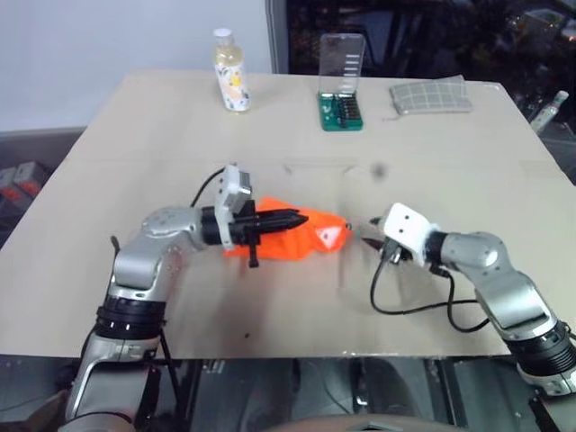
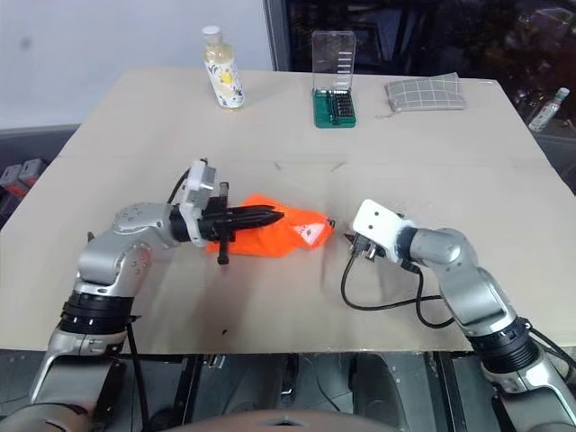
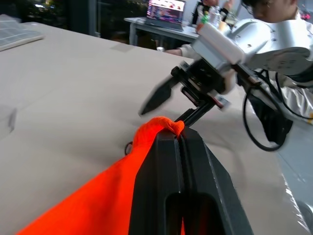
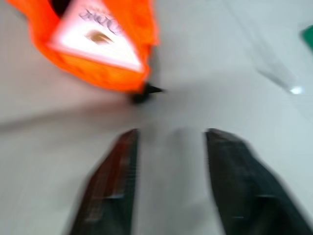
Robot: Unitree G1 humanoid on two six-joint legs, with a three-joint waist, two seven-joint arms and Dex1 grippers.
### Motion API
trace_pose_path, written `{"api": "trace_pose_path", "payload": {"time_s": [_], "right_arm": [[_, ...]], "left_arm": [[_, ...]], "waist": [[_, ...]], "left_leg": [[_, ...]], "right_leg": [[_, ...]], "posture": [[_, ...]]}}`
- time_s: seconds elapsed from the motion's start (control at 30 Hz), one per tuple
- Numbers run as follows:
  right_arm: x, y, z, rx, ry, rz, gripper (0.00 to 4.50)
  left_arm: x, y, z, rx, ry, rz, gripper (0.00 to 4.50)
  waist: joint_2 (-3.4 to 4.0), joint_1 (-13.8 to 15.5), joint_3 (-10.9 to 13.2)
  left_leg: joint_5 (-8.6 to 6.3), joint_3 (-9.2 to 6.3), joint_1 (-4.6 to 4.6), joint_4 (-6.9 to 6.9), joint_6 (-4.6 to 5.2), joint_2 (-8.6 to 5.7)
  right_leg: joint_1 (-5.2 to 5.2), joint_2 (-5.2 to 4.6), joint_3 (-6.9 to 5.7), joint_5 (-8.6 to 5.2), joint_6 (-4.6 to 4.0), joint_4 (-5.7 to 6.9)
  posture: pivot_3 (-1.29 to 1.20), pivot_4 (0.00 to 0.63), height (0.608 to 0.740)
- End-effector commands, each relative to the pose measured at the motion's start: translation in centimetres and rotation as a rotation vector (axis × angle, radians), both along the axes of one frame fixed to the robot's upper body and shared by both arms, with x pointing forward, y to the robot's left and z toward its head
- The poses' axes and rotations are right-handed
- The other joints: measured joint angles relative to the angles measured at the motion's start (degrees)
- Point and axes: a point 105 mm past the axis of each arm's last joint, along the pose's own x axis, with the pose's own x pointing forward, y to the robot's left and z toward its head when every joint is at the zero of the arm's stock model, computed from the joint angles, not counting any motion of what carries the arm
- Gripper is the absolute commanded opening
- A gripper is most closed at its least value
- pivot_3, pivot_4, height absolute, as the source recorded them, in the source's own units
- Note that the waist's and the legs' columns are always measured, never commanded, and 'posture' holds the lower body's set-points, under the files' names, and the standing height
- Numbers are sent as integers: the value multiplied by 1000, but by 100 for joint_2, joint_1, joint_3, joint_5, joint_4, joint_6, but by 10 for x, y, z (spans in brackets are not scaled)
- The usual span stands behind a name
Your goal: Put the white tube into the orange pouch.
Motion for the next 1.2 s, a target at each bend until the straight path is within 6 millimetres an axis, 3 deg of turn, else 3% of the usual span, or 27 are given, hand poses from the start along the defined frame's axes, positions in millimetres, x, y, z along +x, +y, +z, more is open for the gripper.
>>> {"api": "trace_pose_path", "payload": {"time_s": [0.03,0.27,0.57,0.7,0.73,1.0,1.2], "right_arm": [[7,11,1,-47,-91,72,2192],[13,42,-5,124,-42,139,2192],[29,57,-15,250,-9,116,2192],[40,44,4,339,-57,18,365],[41,40,8,339,-77,5,226],[47,10,65,356,-272,-84,227],[43,6,82,352,-318,-91,227]], "left_arm": [[-7,-2,14,-5,-55,-42,0],[-11,1,21,-3,-64,-45,0],[-16,8,26,4,-66,-29,0],[-12,14,32,-11,-60,12,0],[-11,14,33,-20,-58,17,0],[-1,1,46,-159,-13,55,0],[2,4,47,-188,11,81,0]], "waist": [[0,-28,0],[0,-30,2],[0,-32,2],[2,-34,3],[2,-32,3],[4,-25,4],[4,-32,4]], "left_leg": [[0,1,-1,0,0,0],[0,-1,-8,-2,0,1],[1,-4,-5,-1,-1,-1],[1,-5,-5,-3,-1,0],[1,-5,-4,-3,-1,0],[1,-4,-5,-2,-2,-3],[1,-4,-5,-6,-2,-3]], "right_leg": [[0,1,0,0,0,0],[-1,-1,3,5,7,-1],[0,-3,4,2,1,0],[-1,-1,4,4,3,1],[-1,-1,4,4,3,1],[0,-3,5,11,17,1],[-2,8,6,14,20,1]], "posture": [[0,150,740],[0,150,740],[0,150,740],[0,150,740],[0,150,740],[0,150,740],[0,150,740]]}}
